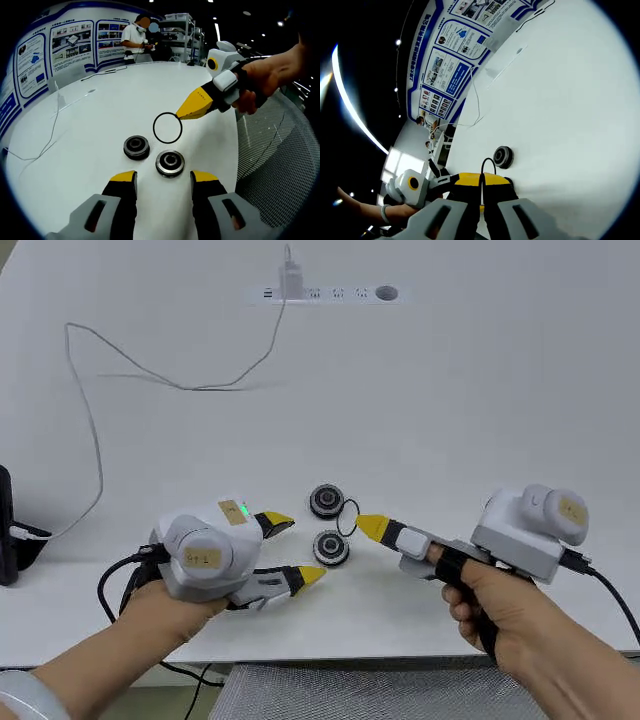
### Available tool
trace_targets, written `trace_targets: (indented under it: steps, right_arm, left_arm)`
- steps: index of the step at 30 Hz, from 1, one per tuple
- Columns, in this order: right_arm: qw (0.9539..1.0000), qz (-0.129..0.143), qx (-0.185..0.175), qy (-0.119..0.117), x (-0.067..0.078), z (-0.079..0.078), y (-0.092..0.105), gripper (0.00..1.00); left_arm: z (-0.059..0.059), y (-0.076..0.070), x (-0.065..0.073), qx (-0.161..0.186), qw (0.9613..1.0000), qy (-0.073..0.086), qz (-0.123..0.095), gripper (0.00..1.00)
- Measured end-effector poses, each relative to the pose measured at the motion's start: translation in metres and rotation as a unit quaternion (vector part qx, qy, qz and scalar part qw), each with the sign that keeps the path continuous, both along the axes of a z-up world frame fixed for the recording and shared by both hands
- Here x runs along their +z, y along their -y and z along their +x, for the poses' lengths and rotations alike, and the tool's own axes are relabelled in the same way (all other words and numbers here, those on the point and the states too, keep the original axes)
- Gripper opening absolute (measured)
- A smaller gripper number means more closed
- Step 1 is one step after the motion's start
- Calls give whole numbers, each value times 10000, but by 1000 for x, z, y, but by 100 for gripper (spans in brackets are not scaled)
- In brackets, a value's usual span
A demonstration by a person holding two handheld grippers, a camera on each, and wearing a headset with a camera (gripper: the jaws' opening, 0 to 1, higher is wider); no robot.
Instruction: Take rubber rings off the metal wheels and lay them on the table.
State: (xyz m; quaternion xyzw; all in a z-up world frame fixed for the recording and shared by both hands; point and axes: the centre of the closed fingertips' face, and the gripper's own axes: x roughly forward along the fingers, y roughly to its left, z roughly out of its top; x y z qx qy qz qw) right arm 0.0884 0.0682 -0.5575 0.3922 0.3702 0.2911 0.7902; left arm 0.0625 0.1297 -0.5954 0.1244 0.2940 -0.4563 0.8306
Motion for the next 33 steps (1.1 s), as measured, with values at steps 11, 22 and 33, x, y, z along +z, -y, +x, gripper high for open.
trace_targets:
  steps: [11, 22, 33]
  right_arm:
    - [9996, -59, -267, -83, -1, 3, 15, 2]
    - [9980, -196, -487, -364, -23, 5, 32, 2]
    - [9951, -904, -332, -235, -38, 2, 41, 3]
  left_arm:
    - [0, 1, 3, 47, 9999, 8, -124, 46]
    - [-1, -1, 2, 46, 9999, -20, -111, 46]
    - [0, -1, 1, 38, 9999, -27, -106, 44]
